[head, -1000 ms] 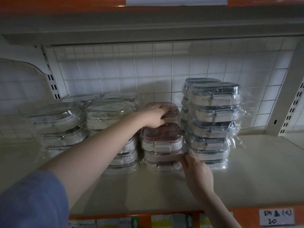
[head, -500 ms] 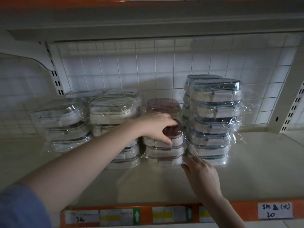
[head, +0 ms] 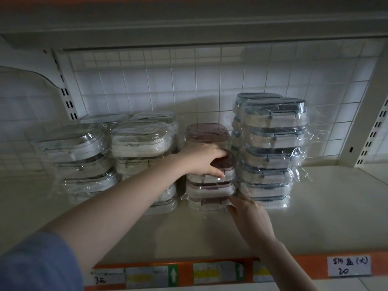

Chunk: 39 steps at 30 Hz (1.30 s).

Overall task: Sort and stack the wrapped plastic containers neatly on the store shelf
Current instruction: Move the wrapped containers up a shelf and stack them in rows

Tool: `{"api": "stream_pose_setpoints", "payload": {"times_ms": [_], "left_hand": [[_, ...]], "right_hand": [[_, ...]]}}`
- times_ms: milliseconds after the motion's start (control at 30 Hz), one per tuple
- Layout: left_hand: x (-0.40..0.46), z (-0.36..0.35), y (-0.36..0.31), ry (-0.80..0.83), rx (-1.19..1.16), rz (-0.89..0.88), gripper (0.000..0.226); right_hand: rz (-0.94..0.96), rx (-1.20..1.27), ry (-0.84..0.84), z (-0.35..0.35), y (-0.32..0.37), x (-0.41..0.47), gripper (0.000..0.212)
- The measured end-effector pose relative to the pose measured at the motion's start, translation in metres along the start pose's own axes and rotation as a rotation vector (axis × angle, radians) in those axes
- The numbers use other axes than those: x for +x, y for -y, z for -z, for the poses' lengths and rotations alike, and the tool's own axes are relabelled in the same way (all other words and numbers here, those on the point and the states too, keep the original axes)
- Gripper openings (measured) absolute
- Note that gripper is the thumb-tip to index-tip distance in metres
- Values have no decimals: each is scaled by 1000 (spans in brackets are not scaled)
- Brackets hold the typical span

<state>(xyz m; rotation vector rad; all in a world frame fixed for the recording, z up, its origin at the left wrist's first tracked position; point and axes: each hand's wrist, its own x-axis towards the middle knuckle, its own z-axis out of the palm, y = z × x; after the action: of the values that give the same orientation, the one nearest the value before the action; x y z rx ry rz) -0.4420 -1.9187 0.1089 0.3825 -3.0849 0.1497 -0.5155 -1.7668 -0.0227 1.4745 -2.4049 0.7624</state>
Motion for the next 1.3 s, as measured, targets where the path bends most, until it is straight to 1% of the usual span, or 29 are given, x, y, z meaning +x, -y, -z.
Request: {"api": "stream_pose_setpoints", "payload": {"times_ms": [233, 367, 467, 633, 767, 833, 900, 1033, 1100, 1167, 1300], "left_hand": [[0, -3, 4, -8, -25, -4, 71], [-1, -3, 0, -35, -46, -2, 67], [-2, -3, -4, -39, -55, 8, 66], [-7, 0, -8, -23, -52, 22, 67], [-13, 2, -11, -11, -53, 43, 69], [-15, 3, -12, -19, -47, 49, 69], [-17, 4, -12, -19, -35, 61, 68], [-17, 3, -12, 24, 23, 93, 71], [-18, 4, -14, 40, 29, 107, 72], [-19, 7, -17, 51, 18, 116, 72], [-23, 15, -24, 66, -16, 153, 74]], "right_hand": [[-103, -26, -9, -2, 8, 14, 20], [-166, -52, 25, -6, 10, 22, 26], [-174, -79, 42, -5, 11, 22, 24], [-92, -90, -33, -6, 7, 12, 16], [0, -110, -84, 1, 4, 3, 19], [26, -119, -112, 5, 2, 0, 28], [44, -117, -107, 7, -3, -3, 31], [60, -126, -98, 3, -16, -9, 17], [62, -109, -78, 4, -20, -12, 22], [113, -119, -98, 6, -24, -15, 29], [118, -120, -118, 18, -36, -24, 31]]}}
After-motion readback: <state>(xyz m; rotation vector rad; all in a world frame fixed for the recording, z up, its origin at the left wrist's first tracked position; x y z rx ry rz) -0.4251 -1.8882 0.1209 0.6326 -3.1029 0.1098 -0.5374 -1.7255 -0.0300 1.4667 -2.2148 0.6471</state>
